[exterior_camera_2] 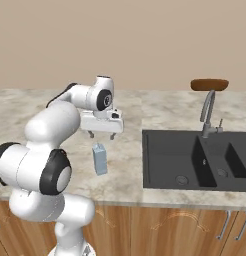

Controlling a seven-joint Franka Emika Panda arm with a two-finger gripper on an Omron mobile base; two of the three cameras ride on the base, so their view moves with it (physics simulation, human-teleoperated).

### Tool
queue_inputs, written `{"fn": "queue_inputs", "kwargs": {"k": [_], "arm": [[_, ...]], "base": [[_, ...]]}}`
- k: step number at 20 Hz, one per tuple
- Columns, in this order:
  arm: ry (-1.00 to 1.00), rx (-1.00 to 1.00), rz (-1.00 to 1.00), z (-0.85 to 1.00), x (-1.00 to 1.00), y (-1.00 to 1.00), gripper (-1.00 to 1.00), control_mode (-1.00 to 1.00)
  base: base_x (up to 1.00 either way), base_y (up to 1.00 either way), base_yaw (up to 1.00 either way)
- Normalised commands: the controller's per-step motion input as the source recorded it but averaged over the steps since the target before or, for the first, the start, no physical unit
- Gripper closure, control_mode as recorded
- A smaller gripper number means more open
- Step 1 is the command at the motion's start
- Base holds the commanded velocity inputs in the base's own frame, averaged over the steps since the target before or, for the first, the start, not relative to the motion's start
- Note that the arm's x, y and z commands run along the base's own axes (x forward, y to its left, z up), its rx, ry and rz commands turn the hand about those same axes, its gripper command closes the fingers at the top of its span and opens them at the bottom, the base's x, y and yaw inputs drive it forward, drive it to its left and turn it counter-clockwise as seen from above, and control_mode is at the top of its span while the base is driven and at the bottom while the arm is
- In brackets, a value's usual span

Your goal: Gather the eggs and milk located in the vicinity of the sink area and place them right next to the bowl.

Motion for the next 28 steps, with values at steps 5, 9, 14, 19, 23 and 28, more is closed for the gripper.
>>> {"fn": "queue_inputs", "kwargs": {"k": [5, 9, 14, 19, 23, 28], "arm": [[-0.01, 0.0, -0.01, -0.13, 0.16, 0.01, -1.0, -1.0], [-0.05, 0.0, 0.0, -0.34, 0.45, 0.06, -1.0, -1.0], [-0.02, 0.0, 0.0, -0.17, 0.09, 0.12, -1.0, -1.0], [0.0, 0.0, 0.0, 0.0, -0.17, 0.07, -1.0, -1.0], [-0.02, 0.0, 0.0, -0.14, -0.01, 0.11, -1.0, -1.0], [-0.01, 0.0, 0.0, -0.2, -0.01, 0.06, -1.0, -1.0]], "base": [[0.0, 0.0, 0.0], [0.0, 0.0, 0.0], [0.0, 0.0, 0.0], [0.0, 0.0, 0.0], [0.0, 0.0, 0.0], [0.0, 0.0, 0.0]]}}
